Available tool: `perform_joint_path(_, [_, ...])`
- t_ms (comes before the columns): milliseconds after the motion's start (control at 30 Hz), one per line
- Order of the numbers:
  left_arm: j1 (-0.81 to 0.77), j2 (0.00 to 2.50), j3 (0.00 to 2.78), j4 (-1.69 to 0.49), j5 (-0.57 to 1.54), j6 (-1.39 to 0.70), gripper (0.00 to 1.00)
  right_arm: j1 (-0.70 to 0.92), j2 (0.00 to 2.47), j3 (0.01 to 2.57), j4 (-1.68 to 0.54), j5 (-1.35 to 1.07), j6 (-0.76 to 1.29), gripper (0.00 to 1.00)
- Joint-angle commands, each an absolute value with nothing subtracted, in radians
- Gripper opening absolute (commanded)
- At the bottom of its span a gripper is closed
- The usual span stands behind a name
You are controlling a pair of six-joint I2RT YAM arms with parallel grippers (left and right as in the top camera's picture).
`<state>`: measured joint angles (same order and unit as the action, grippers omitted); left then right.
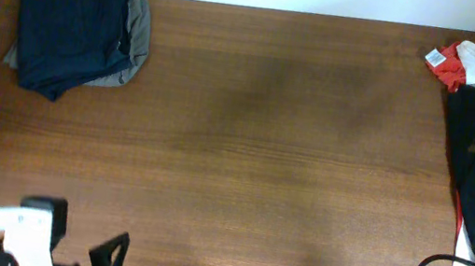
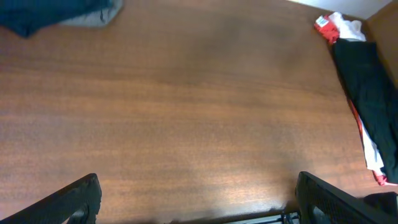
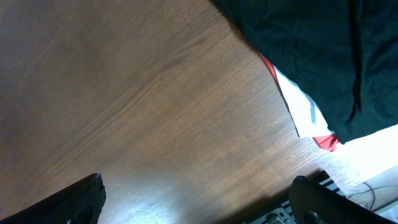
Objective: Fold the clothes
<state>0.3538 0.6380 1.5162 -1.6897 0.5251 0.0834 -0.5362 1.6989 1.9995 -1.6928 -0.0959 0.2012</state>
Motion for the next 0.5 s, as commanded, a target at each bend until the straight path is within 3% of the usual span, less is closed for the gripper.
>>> perform_joint_path(0, [0.353,0.595,1.512,-1.685,0.553,0.107,0.99,-0.537,1.691,1.999,-1.698,-0.094,0.192,0.98])
perform_joint_path(333, [0.353,0.593,1.364,-1.565,0.609,0.137,0.99,-0.537,1.691,1.999,-1.698,-0.094,0.192,0.98])
perform_joint_path(467, [0.292,0.551,1.184,-1.361,0.678,0.137,0.99,-0.537,1.691,1.999,-1.698,-0.094,0.192,0.98])
